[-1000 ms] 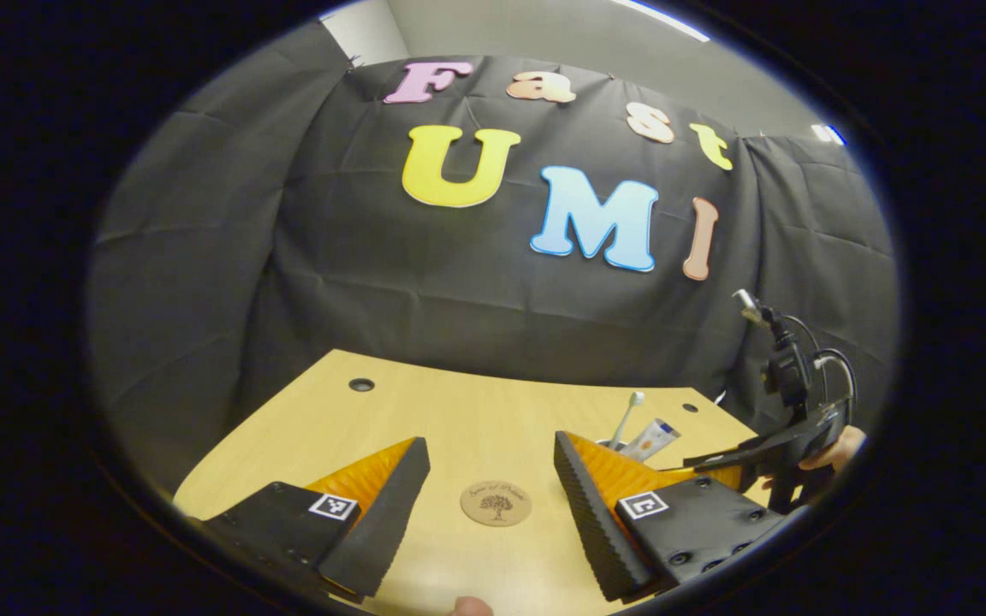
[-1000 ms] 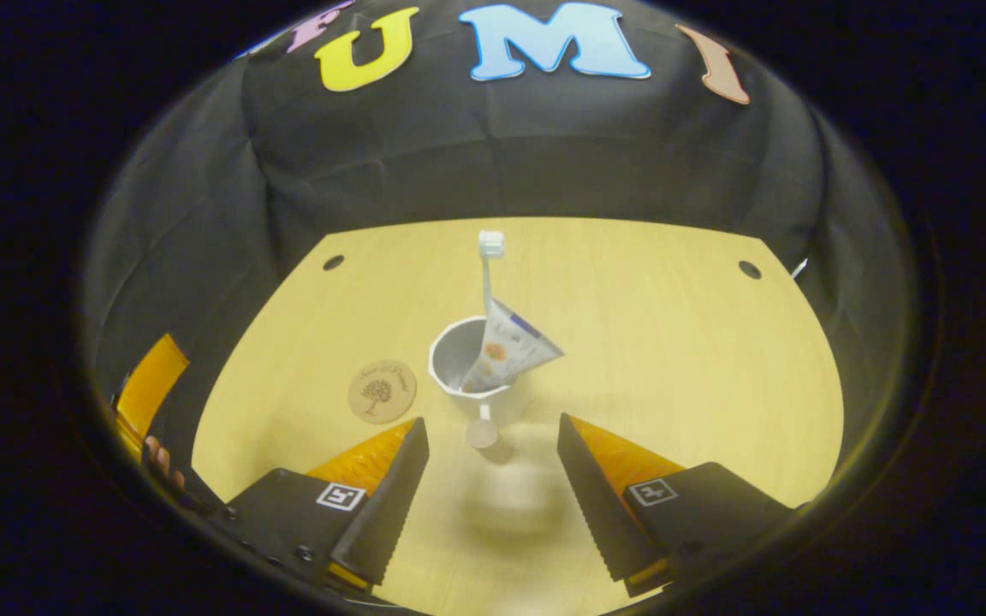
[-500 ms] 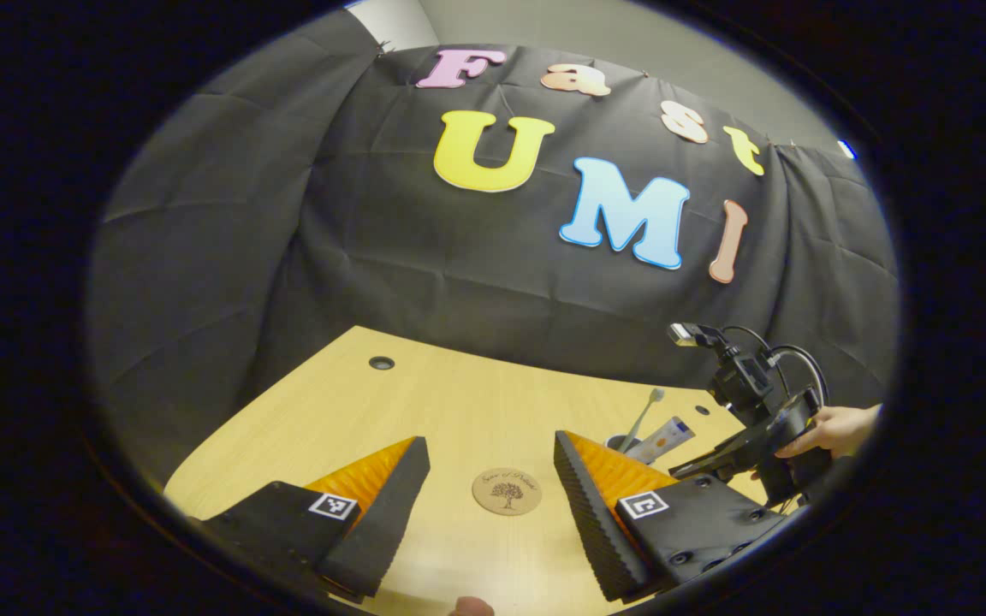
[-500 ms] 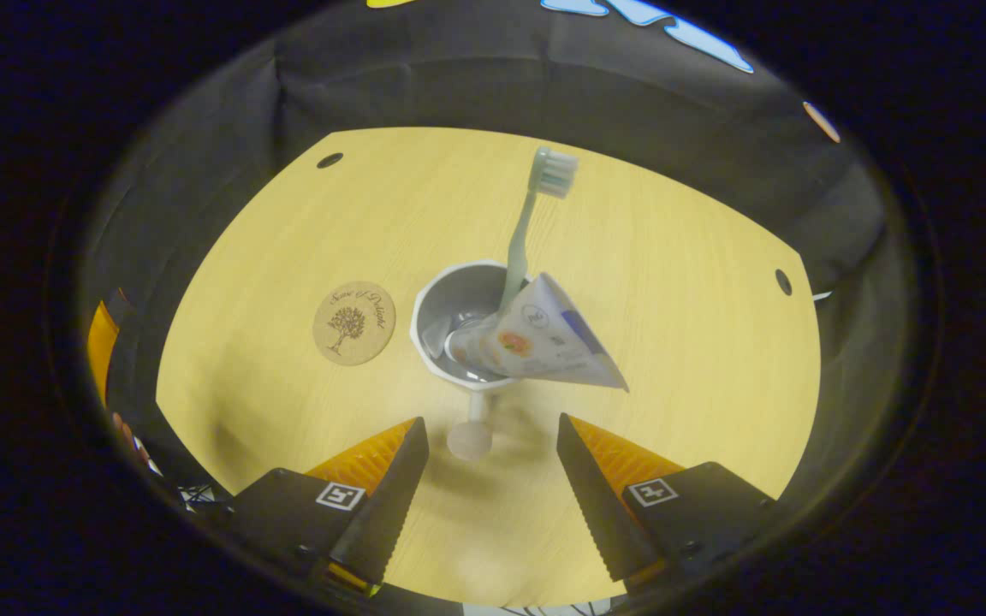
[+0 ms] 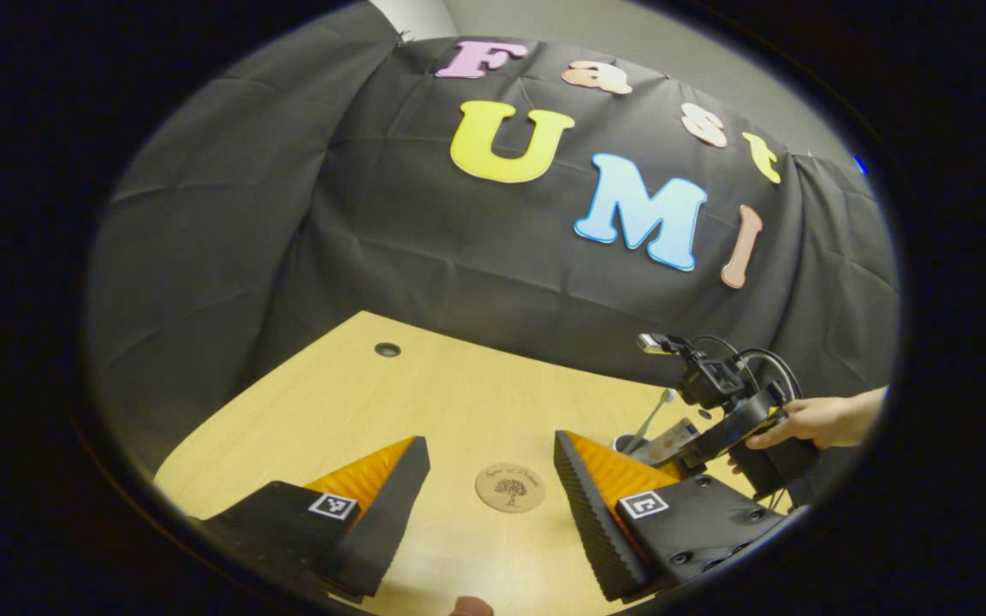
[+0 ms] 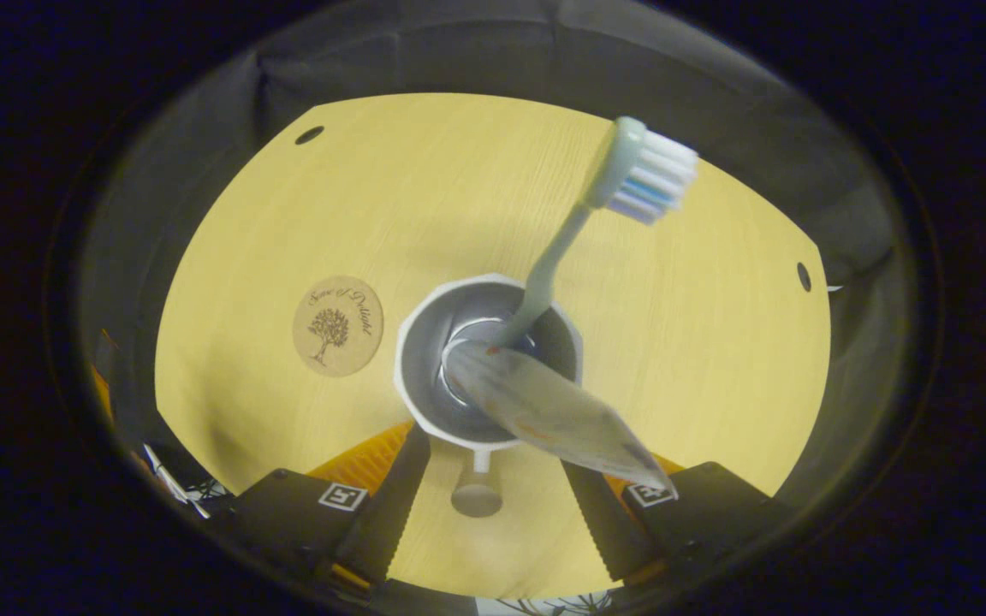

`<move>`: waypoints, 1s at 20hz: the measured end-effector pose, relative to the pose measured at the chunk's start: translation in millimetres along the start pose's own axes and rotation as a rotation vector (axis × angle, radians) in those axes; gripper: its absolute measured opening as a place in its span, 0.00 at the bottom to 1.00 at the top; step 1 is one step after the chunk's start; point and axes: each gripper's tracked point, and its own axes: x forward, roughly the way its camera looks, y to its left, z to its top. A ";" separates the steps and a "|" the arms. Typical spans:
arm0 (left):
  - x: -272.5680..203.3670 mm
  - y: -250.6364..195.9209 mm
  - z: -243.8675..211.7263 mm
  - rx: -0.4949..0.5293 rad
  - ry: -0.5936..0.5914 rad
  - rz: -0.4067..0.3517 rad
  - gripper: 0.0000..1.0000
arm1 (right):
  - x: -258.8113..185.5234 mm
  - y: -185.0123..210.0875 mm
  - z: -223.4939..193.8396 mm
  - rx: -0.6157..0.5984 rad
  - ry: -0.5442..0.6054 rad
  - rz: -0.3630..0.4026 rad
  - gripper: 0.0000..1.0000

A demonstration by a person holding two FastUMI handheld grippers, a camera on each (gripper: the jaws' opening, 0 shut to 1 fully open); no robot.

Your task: Put the toothbrush and toothpaste on the desktop into the cup, then pick up the cup and place it on the coaster on the desktop.

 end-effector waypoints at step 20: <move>-4.2 29.3 -3.8 -0.066 0.002 0.052 0.92 | 15.6 0.8 -4.5 -0.020 0.116 0.003 0.27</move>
